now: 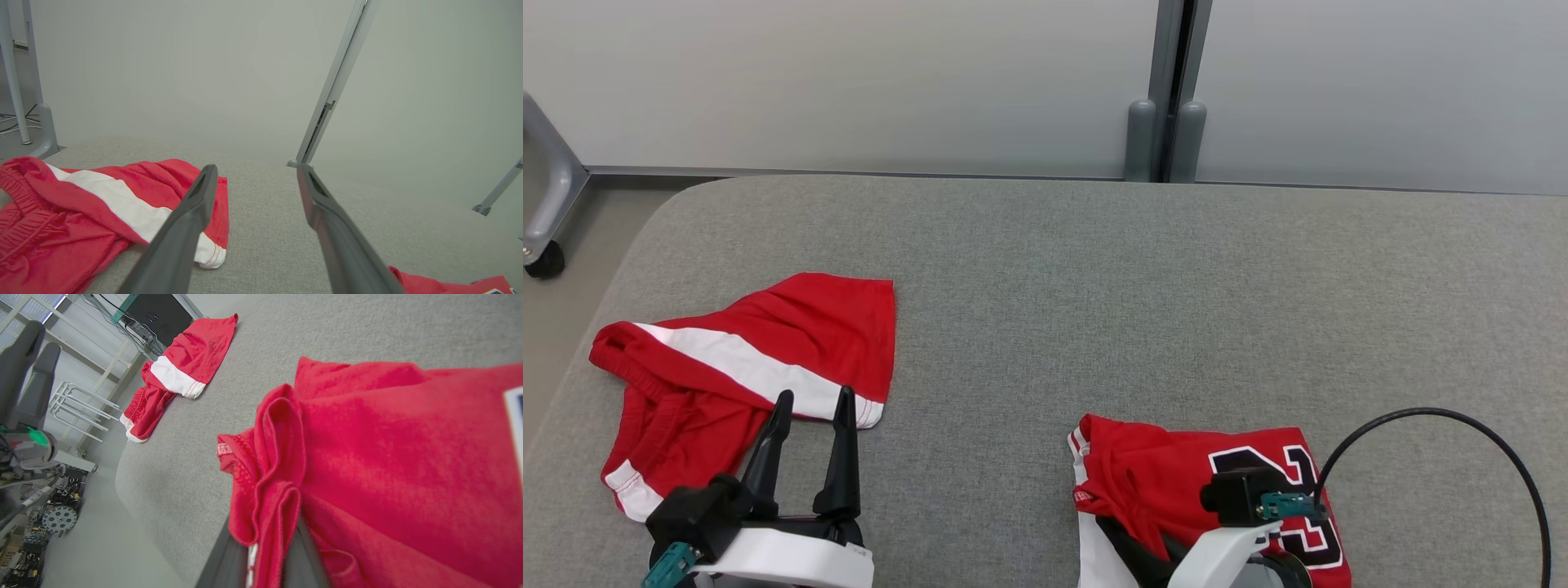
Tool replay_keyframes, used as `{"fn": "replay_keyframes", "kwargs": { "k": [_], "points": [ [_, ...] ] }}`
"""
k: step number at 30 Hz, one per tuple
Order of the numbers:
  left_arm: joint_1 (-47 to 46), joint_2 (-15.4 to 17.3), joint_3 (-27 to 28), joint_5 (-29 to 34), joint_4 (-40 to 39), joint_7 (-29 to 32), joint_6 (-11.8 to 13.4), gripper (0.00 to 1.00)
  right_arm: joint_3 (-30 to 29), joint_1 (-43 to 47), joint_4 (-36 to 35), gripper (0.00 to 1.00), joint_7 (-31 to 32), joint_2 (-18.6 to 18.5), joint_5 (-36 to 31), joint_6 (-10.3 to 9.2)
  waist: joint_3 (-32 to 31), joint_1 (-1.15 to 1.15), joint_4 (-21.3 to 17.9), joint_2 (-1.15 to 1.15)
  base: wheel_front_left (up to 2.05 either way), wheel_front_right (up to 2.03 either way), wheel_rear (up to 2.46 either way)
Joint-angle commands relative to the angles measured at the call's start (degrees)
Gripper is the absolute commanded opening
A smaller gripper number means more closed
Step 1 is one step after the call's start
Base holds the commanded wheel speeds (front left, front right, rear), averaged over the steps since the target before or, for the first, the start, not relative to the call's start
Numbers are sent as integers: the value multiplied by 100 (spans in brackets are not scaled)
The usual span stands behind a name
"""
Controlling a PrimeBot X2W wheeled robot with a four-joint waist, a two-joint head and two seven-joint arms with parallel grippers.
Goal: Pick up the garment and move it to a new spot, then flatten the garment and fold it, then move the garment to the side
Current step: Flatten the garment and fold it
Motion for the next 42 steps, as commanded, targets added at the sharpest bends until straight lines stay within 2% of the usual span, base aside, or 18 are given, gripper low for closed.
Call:
{"fn": "replay_keyframes", "kwargs": {
  "k": [1, 2, 3, 8, 12, 18, 22, 28, 33, 42],
  "points": [
    [-58, 13, 27, 19, 11, -7, -37, 100, 11, -91, 73, 28, -85, -5, 60, 3, -5, 0, -5, 0, 0, 0, 0],
    [-59, 13, 35, 18, 21, -7, -36, 100, 39, -126, 139, 53, -135, 4, 86, 3, -8, 0, -13, 0, 0, 0, 0],
    [-63, 12, 46, 19, 46, -7, -43, 100, 99, -189, 250, 100, -211, 21, 147, 3, -19, 0, -28, 0, 0, 0, 0],
    [4, 12, 100, 34, 79, -7, -51, 100, 82, -259, 71, 100, -389, -63, 426, 3, -100, 0, -106, 0, 0, 0, 0],
    [91, 10, 147, 52, 93, -7, -57, 100, -171, -177, -475, 100, -491, -390, 638, 3, -183, 0, -202, 0, 0, 0, 0],
    [175, 12, 139, 28, 77, -7, -58, 100, -1096, -6, -1203, 100, -637, -994, 356, 3, -242, 0, -352, 0, 0, 0, 0],
    [177, 11, 101, 4, 45, -7, -46, 100, -1922, 131, -1418, 100, -768, -1248, -138, 3, -253, 0, -413, 0, 0, 0, 0],
    [209, 11, 132, 7, -124, -7, -3, 100, -2904, 403, -1471, 100, -1122, -1236, -1063, 3, -313, 0, -434, 0, 0, 0, 0],
    [269, 9, 163, 55, -226, -7, 21, 100, -3370, 631, -1347, 100, -1719, -981, -1866, 3, -370, 0, -433, 0, 0, 0, 0],
    [334, 10, 174, 210, -297, -7, 88, 100, -3552, 863, -945, 100, -2153, -623, -2483, 3, -428, 0, -415, 0, 0, 0, 0]
  ]
}}
